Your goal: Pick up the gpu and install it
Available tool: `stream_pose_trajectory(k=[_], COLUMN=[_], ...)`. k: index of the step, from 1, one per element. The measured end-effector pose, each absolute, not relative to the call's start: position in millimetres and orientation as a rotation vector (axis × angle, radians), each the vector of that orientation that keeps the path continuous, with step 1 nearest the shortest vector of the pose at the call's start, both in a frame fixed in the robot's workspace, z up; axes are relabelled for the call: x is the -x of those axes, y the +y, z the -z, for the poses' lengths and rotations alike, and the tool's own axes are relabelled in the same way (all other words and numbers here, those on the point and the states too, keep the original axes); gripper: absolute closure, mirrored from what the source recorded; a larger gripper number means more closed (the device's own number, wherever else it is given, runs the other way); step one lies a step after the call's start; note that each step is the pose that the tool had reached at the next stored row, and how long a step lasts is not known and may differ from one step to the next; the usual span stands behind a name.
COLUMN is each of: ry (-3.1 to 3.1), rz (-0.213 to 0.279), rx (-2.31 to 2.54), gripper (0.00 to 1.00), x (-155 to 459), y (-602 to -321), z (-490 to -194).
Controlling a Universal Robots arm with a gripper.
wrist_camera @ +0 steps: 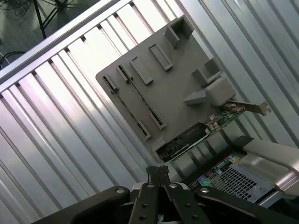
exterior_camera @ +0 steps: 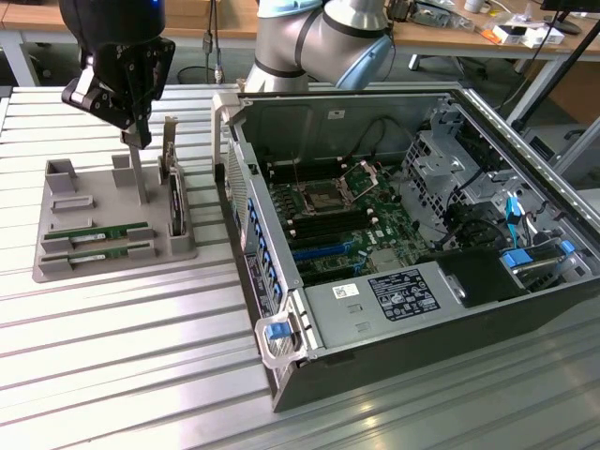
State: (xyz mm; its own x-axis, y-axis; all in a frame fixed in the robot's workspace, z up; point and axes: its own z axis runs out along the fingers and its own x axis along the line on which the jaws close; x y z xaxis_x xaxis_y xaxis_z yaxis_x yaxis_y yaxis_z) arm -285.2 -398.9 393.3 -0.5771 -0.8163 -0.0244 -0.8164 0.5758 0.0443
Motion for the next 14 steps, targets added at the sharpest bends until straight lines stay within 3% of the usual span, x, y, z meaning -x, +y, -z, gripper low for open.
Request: stream_pose_trajectory(k=[14], ry=[2.711], rz=[-0.08], rx=[1.588], gripper=[0.9], x=[285.2], y=[-398.9], z=[-393.2])
